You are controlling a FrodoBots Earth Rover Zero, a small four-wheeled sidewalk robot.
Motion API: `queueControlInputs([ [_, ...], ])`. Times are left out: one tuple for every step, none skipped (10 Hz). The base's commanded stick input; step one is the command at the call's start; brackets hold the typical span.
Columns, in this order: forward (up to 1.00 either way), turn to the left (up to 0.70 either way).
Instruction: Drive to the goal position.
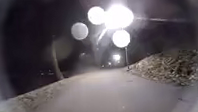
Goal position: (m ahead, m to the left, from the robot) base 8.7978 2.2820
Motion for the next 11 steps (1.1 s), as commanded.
queueControlInputs([
  [1.0,0.0],
  [1.0,0.0],
  [1.0,0.0],
  [1.0,0.0],
  [1.0,0.0],
  [1.0,0.0],
  [1.0,0.0],
  [1.0,0.0],
  [1.0,0.0],
  [1.0,0.0],
  [1.0,0.0],
])
